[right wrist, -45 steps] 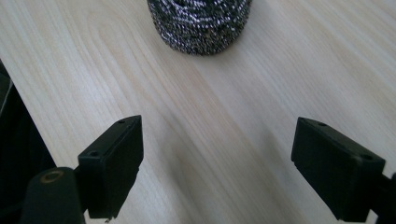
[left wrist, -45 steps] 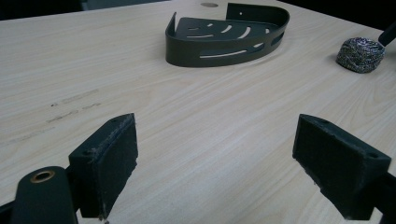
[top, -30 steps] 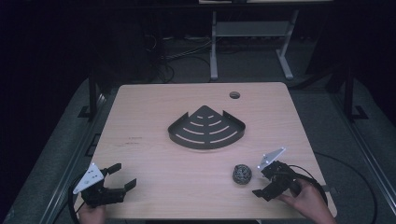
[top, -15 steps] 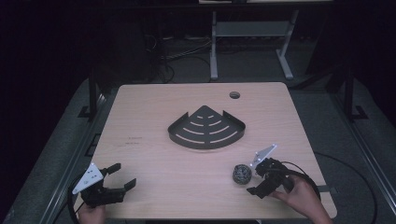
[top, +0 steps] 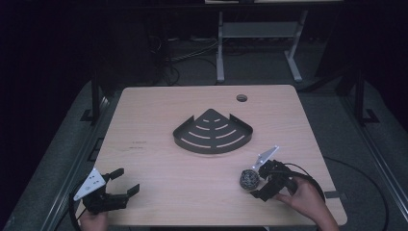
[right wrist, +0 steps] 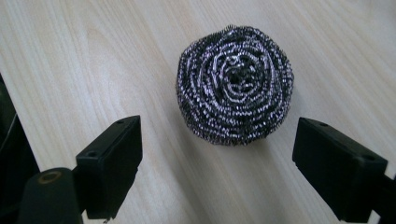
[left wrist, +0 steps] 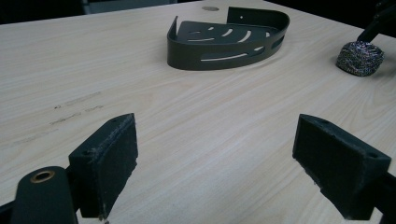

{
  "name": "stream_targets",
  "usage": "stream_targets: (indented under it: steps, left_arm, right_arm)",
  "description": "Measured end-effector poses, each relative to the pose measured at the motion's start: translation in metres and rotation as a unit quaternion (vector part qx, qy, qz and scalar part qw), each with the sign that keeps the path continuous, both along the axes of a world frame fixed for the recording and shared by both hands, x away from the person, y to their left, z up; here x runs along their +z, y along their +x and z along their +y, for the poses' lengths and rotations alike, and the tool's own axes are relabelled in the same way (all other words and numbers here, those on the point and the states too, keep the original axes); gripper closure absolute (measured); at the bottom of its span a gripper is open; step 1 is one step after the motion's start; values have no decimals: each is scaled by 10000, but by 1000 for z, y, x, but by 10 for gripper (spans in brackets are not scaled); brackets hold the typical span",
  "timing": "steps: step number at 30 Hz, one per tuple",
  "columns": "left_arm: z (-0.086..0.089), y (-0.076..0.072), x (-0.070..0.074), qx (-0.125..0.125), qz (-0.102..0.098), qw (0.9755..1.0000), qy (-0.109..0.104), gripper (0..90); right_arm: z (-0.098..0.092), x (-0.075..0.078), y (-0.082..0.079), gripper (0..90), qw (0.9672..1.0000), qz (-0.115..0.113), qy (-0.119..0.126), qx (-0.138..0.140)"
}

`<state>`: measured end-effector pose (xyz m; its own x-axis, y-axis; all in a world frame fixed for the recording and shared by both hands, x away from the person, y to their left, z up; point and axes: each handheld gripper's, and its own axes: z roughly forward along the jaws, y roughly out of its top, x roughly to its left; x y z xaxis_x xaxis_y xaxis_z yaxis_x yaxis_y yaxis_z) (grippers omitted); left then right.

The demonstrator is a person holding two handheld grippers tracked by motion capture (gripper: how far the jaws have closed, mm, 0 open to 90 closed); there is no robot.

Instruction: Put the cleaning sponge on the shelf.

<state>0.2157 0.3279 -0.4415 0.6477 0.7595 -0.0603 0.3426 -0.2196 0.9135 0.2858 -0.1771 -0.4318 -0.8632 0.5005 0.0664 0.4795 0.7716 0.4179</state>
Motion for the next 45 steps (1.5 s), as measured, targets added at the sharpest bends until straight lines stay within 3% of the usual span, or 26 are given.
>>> stream_targets:
  steps: [31, 45]
  left_arm:
    - [0, 0, 0, -11, -4, 10000, -19, 133]
    - [1, 0, 1, 0, -23, 10000, -45, 133]
  right_arm:
    - [18, -7, 18, 157, 9998, 165, -86, 109]
    - [26, -8, 23, 168, 9993, 110, -312, 164]
